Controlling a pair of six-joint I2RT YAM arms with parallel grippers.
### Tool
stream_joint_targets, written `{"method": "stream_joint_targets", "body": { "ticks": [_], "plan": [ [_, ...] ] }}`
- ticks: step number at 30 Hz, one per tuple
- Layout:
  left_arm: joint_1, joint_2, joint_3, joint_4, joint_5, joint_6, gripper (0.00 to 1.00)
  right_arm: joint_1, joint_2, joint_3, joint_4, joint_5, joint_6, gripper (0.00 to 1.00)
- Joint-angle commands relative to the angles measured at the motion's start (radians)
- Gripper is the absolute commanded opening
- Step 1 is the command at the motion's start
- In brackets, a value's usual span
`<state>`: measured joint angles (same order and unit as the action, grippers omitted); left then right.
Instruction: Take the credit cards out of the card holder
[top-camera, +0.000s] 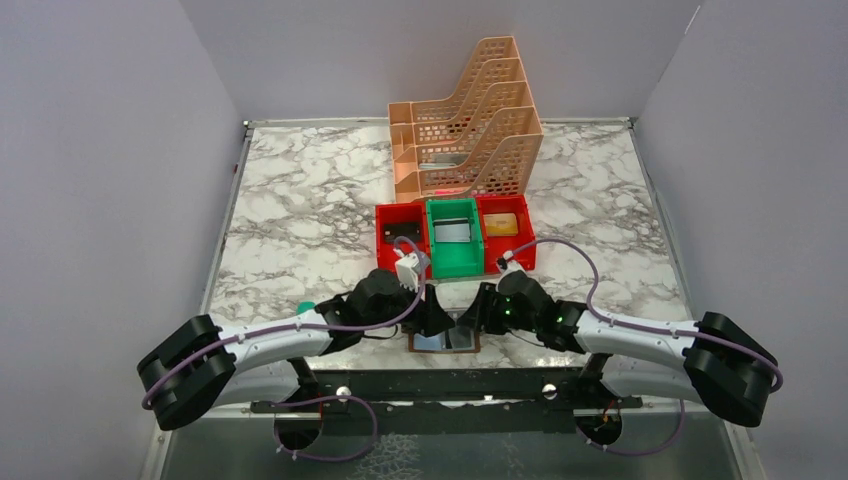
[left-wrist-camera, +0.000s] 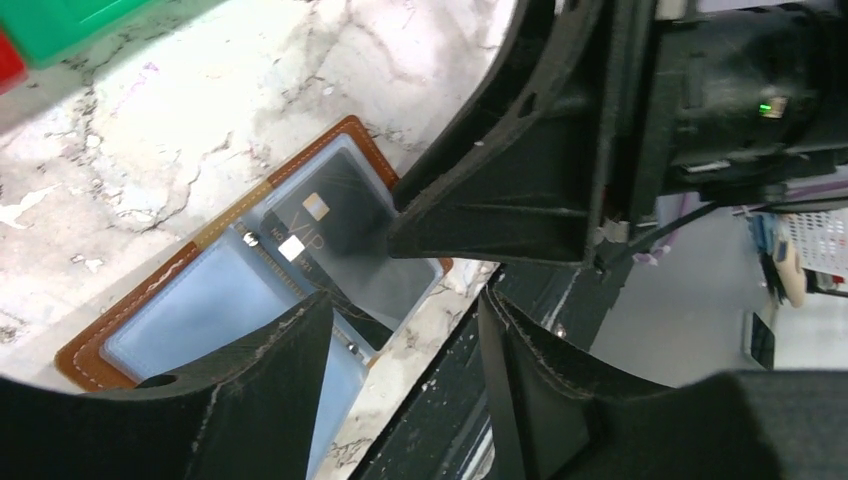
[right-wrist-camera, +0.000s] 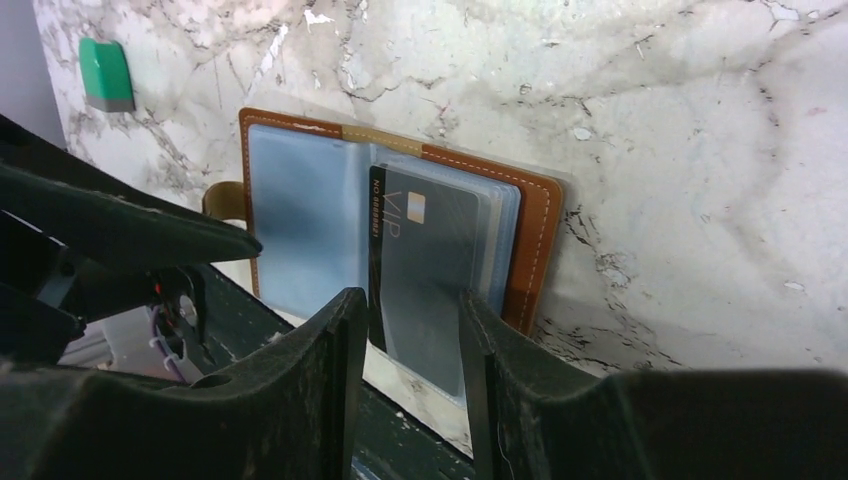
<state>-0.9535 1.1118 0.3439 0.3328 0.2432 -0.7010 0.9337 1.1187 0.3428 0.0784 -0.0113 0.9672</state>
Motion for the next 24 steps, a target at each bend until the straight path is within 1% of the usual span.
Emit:
{"method": "stream_joint_targets", "body": {
  "ticks": [1, 6, 16, 24],
  "plan": [
    [-0.028, 0.06, 0.071, -0.091, -0.117, 0.009, 0.56, -0.004, -0.01, 0.038, 0.002, -0.015, 0.004, 0.43],
    [-0.049, 0.119, 0.084, -0.107, -0.168, -0.01, 0.51, -0.004, -0.055, 0.009, 0.031, -0.011, 0.006, 0.43],
    [-0.079, 0.224, 0.093, -0.074, -0.184, -0.043, 0.49, -0.004, 0.072, -0.014, 0.016, -0.021, 0.034, 0.42],
    [-0.112, 0.277, 0.071, -0.06, -0.238, -0.085, 0.43, -0.004, 0.07, -0.041, 0.019, -0.021, 0.048, 0.4]
  ]
}}
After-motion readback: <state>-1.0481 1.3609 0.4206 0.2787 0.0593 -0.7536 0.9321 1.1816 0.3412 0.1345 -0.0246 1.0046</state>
